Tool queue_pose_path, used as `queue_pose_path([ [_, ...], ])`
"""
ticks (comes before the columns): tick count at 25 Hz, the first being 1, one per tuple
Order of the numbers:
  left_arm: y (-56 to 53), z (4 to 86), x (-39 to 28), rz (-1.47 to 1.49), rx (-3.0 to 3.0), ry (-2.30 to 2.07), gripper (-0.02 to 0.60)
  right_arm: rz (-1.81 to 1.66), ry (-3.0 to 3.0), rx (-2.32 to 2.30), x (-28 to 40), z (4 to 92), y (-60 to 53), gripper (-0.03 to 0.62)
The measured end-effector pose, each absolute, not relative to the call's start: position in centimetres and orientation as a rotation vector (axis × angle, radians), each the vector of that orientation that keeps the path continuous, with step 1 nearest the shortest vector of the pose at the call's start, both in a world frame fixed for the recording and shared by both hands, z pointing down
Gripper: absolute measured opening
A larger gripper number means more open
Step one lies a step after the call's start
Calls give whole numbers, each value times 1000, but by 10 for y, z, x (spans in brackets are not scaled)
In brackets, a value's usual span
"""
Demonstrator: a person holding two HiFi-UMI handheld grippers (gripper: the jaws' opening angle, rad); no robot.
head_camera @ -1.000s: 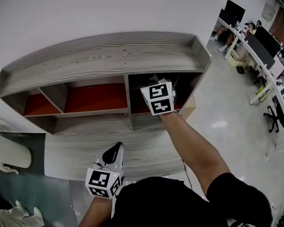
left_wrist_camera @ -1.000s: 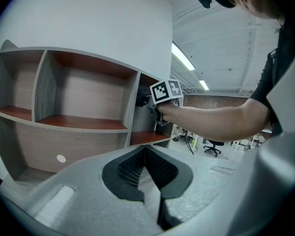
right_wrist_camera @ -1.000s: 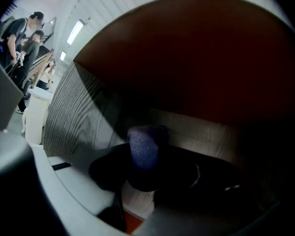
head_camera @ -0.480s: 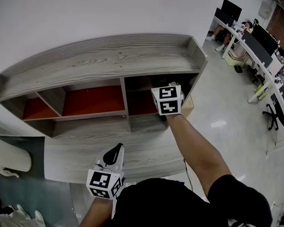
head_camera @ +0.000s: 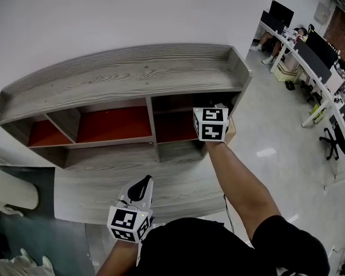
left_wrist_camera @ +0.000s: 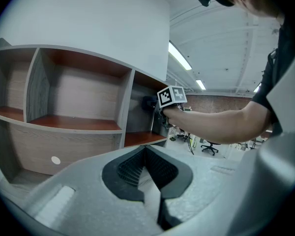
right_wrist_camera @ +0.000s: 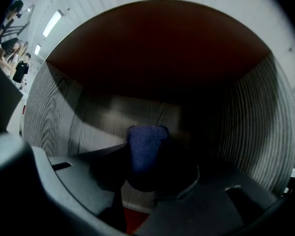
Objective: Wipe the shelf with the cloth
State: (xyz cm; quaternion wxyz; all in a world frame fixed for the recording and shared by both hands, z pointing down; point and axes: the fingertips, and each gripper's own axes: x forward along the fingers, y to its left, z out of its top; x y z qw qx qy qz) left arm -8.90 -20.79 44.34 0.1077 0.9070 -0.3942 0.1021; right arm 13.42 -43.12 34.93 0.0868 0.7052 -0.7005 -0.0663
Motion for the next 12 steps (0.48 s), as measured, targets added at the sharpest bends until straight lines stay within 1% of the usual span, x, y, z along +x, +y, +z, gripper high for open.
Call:
queue_pose_path([
  [8, -209, 444, -92, 296, 2664, -1163, 11, -188, -2085, 2148, 138, 347, -428, 141],
  [12, -209, 448, -95, 300, 2652, -1168, 11, -197, -2166, 2123, 126, 348, -418, 141],
])
